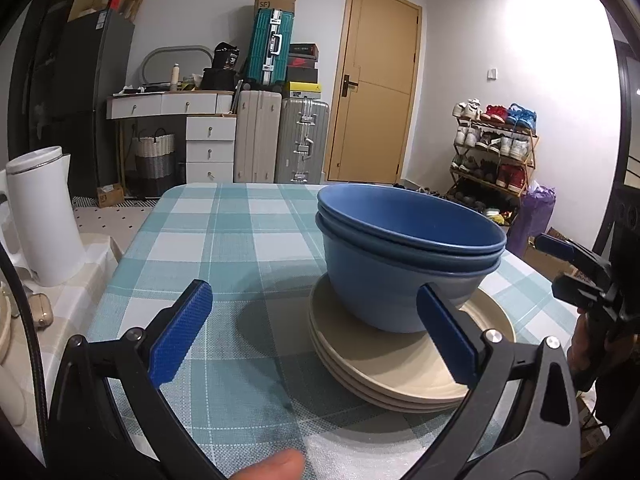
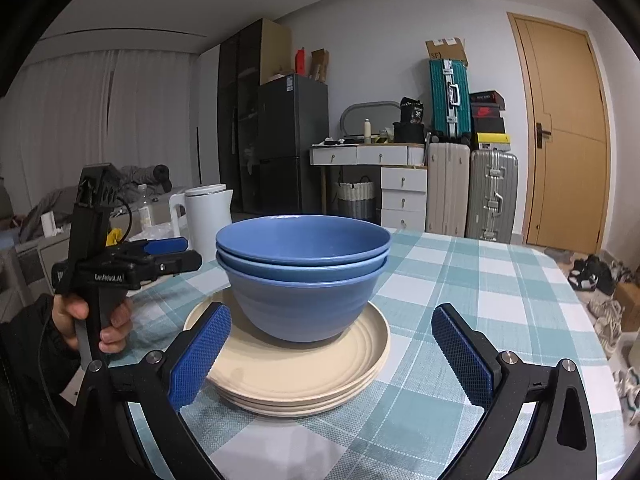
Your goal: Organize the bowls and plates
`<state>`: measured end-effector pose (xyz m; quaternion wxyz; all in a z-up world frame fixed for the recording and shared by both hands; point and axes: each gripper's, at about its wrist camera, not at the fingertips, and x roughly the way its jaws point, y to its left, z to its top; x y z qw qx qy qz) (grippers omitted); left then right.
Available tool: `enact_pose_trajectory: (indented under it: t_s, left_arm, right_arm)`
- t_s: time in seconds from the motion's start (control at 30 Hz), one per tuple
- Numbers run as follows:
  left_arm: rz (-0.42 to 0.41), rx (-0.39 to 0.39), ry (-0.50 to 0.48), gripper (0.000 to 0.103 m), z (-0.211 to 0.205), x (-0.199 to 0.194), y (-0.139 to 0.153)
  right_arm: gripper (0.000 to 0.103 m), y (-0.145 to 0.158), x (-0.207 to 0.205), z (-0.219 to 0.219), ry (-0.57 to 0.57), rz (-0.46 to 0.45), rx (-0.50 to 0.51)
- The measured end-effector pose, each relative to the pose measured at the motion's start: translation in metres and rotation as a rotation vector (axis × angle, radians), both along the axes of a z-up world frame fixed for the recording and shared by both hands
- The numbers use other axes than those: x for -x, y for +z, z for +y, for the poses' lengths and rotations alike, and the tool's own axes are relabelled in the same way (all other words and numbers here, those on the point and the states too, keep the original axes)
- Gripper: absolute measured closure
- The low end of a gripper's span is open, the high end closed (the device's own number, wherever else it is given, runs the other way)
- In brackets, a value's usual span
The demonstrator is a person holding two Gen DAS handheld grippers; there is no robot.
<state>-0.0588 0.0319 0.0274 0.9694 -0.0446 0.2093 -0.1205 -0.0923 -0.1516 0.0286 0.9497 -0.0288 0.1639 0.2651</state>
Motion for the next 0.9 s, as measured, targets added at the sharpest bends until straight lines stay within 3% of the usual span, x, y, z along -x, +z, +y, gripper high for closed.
enact_pose_trajectory:
  t_s: [0.9]
  left_arm:
    - [-0.014,-0.031,-0.019,0.001,-0.0055,-0.0007,-0.001]
  right_arm:
    - [0.001,-0.0007,-0.0019,-0.0025,-0.002,0.018,-0.021]
